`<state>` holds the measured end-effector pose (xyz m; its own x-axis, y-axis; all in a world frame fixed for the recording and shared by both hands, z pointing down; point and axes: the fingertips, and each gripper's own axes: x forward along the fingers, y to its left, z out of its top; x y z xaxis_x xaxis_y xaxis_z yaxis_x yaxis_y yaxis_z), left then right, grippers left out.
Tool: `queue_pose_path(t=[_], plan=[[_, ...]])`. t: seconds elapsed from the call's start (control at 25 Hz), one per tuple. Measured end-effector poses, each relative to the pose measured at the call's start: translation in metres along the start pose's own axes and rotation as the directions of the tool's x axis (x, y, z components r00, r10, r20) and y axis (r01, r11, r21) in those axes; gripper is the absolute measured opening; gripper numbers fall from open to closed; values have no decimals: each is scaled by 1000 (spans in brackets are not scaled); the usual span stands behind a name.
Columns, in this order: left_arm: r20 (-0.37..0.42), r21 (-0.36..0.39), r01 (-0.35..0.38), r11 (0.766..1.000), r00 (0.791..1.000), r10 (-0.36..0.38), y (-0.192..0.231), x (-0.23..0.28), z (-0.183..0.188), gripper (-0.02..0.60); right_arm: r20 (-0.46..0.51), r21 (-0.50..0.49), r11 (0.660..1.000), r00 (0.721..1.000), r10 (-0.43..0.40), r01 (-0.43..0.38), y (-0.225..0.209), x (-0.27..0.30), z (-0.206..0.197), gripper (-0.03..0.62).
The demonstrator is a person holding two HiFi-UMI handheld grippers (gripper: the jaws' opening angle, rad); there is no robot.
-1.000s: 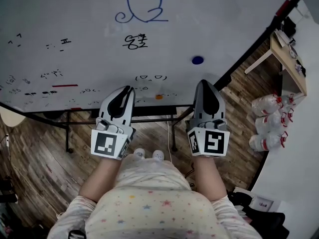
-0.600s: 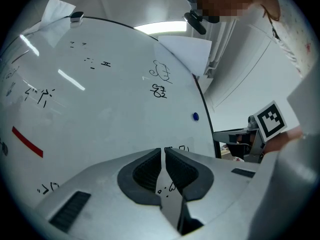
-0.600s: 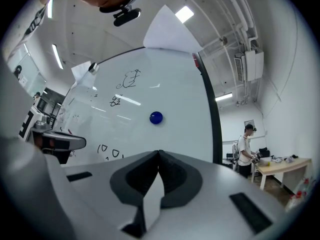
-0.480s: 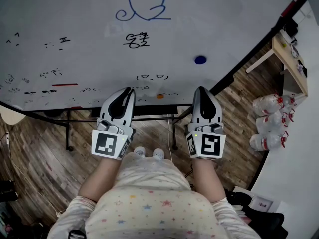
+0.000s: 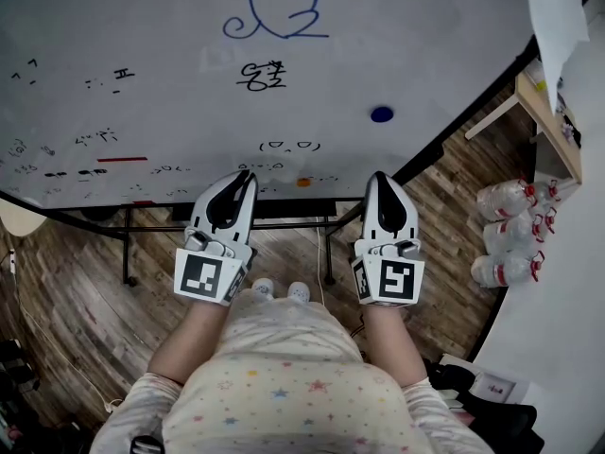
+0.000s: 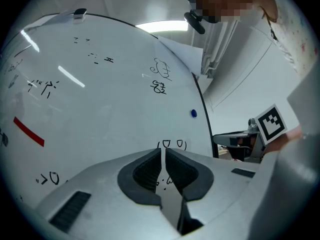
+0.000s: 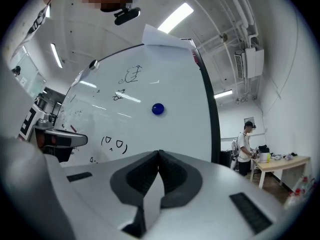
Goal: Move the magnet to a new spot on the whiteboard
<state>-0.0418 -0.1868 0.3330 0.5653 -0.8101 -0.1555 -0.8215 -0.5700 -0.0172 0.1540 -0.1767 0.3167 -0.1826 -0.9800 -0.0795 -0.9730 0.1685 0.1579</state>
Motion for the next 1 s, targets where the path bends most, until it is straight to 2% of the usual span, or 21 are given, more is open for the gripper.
queue_pose_path(t=[0.36, 0.68, 1.0], plan=[[-12, -26, 1, 1000, 1000, -2, 0, -6, -8, 34, -26, 29, 1000, 1000, 11, -11, 6, -2, -14, 3], [-42, 12, 41, 999, 998, -41, -1, -14, -20, 34, -44, 33, 999, 998, 35, -34, 15, -9, -25, 5], [-39, -30, 18, 999, 999, -19, 5, -23, -29, 29, -24, 81, 995, 998, 58, -56, 20, -14, -30, 3]])
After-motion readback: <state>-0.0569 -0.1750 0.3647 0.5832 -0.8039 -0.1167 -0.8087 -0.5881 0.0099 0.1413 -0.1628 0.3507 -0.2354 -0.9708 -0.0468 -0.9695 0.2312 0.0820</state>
